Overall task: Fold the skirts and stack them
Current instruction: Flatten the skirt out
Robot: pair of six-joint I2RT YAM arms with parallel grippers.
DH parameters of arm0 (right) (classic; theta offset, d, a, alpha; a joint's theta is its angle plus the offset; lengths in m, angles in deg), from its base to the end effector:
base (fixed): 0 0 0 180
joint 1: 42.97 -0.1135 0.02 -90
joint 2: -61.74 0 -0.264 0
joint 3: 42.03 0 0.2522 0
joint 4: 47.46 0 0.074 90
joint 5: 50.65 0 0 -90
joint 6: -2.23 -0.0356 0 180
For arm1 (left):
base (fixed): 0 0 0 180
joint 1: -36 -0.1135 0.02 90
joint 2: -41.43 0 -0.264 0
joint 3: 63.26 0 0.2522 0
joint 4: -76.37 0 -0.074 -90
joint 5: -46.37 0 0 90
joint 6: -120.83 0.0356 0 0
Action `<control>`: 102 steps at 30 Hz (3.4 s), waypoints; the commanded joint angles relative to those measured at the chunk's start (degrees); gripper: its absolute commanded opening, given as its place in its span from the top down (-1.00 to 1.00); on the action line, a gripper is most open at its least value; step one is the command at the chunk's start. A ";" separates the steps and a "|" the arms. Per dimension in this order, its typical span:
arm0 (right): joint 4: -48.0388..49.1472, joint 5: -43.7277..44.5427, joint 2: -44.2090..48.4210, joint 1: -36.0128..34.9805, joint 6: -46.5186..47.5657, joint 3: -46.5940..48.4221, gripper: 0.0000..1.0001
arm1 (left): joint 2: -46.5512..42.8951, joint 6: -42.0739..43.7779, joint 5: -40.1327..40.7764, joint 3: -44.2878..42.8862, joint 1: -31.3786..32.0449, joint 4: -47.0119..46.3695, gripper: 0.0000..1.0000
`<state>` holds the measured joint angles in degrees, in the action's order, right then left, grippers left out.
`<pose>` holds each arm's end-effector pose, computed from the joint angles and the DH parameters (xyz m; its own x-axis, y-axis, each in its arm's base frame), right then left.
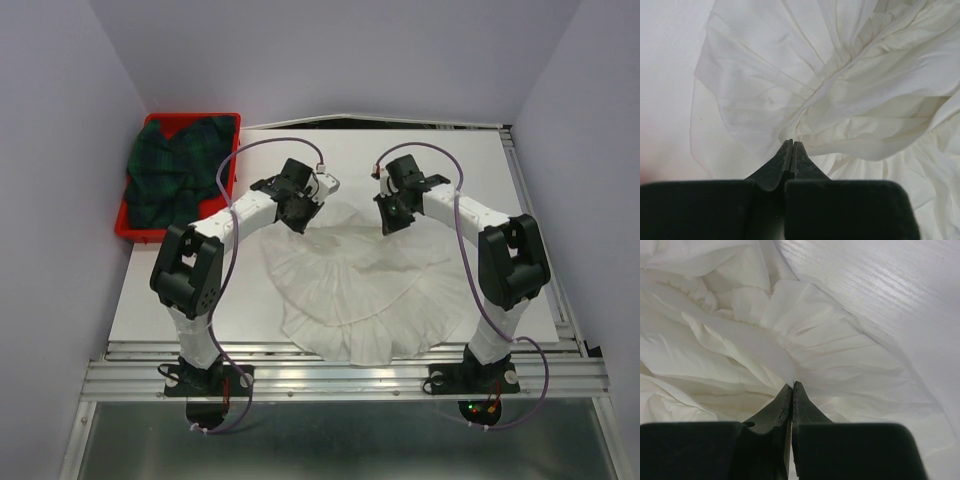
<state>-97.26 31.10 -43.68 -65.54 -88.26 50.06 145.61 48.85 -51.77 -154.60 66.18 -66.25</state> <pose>0.3535 0.1525 0.2124 -0.8274 -0.3348 -0.4509 -0.4327 0.8919 0.1319 0.3436 -0.2057 0.2295 -0.4536 0.6180 -0.6421 0.7532 0.6509 0.0945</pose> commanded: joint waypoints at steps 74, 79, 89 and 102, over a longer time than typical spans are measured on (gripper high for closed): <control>-0.80 0.61 3.74 -0.37 -0.21 1.92 0.99 | 1.55 -12.31 5.41 0.50 -1.26 0.38 0.15; -0.80 0.34 3.39 -0.37 -0.21 2.45 0.99 | 0.94 -11.87 5.07 1.29 -1.26 0.20 0.14; -0.97 1.12 2.95 -0.37 -0.21 2.97 0.99 | -0.03 -10.55 1.03 1.21 -1.26 0.20 0.59; -4.48 6.05 0.14 11.39 8.13 30.98 0.99 | -1.80 -7.65 5.86 -23.73 -6.88 6.87 1.00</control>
<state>-103.38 34.42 -43.07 -59.74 -83.84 69.60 146.25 39.38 -48.41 -167.11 62.83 -60.55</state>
